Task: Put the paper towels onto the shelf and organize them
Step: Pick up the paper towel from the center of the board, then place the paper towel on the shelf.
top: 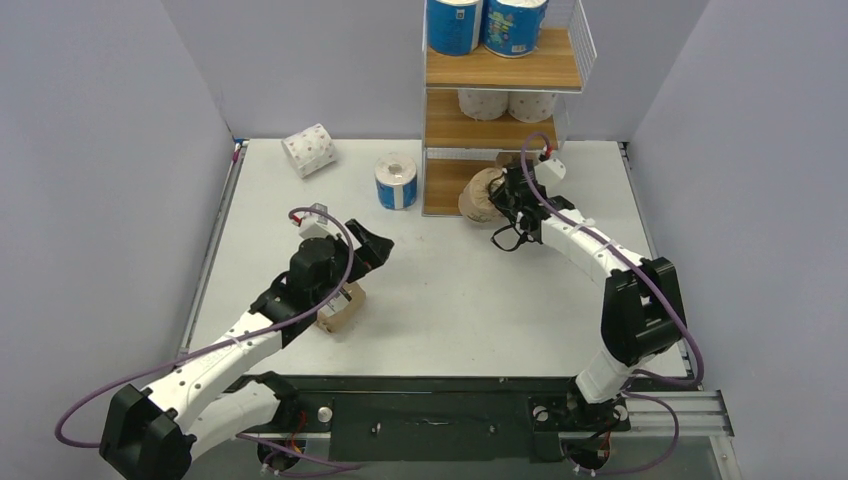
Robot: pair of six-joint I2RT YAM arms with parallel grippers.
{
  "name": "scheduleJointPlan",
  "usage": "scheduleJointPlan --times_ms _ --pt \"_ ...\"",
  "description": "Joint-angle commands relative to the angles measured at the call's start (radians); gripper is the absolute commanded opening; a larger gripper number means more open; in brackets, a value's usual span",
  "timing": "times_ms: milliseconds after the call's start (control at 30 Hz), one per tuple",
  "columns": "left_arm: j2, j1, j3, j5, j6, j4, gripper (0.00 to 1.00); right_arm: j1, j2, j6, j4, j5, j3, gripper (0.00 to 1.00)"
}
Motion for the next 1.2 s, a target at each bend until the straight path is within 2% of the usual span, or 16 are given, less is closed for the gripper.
scheduleJointPlan --times_ms 0,233,533,1167 --pt "-0.04 0.004 -0.009 0.013 -0.016 -0.013 0.96 -0.008 0.011 0.052 0.122 0.067 0.056 0.31" --pt "-0.059 0.003 -0.022 0.002 -0.032 -0.041 0.96 -0.009 0.069 0.099 0.195 0.099 0.059 0.31" --pt "-0.092 0.003 -0.036 -0.027 -0.031 -0.049 0.96 -0.018 0.143 0.12 0.201 0.111 0.115 0.31" --pt "-0.052 0.001 -0.05 -0.001 -0.045 -0.02 0.96 -0.022 0.219 0.116 0.156 0.088 0.172 0.33"
